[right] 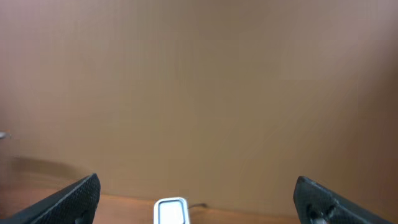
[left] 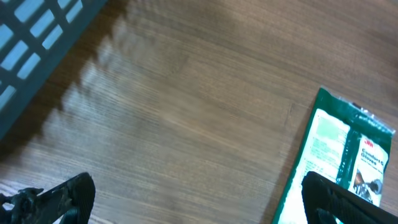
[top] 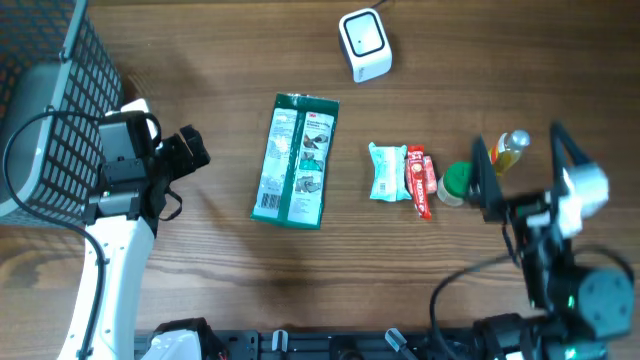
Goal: Scan the item barcode
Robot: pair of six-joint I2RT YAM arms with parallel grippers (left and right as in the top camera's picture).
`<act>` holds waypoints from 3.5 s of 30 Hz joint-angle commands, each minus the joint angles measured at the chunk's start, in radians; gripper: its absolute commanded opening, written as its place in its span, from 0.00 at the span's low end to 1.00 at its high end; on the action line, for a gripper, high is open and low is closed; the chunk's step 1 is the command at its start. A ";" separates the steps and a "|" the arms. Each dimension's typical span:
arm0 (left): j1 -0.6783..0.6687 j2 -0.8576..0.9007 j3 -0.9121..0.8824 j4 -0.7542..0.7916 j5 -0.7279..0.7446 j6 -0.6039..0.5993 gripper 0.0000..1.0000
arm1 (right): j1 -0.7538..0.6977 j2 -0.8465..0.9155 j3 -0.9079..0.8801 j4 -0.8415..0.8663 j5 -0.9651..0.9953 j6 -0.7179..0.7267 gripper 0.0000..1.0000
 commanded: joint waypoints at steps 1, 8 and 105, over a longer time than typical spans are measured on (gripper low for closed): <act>0.001 0.004 0.019 0.001 -0.010 0.012 1.00 | -0.074 -0.185 -0.144 0.015 -0.078 -0.027 1.00; 0.001 0.004 0.019 0.001 -0.010 0.012 1.00 | -0.122 -0.334 -0.368 0.177 -0.127 -0.024 1.00; -0.122 -1.217 -0.457 0.570 0.020 -0.023 1.00 | -0.126 -0.332 -0.492 -0.108 -0.089 -0.024 1.00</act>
